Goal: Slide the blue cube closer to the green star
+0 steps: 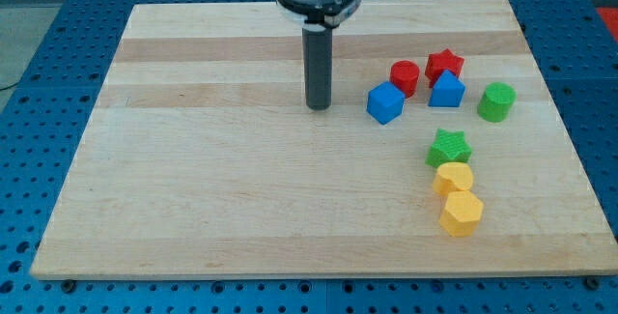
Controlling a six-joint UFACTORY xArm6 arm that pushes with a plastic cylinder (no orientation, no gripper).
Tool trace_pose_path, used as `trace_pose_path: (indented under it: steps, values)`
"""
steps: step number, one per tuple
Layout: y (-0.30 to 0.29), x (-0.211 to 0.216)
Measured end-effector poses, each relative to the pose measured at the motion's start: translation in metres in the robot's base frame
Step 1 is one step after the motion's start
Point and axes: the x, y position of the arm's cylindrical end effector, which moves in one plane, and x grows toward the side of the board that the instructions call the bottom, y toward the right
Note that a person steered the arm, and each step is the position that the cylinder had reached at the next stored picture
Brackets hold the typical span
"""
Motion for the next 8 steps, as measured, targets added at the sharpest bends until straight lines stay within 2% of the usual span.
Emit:
trace_pose_path:
  steps: [1, 2, 5, 8]
  values:
    - [0.02, -0.015]
    - [0.05, -0.01]
    - [0.054, 0.016]
    - [0.077, 0.022]
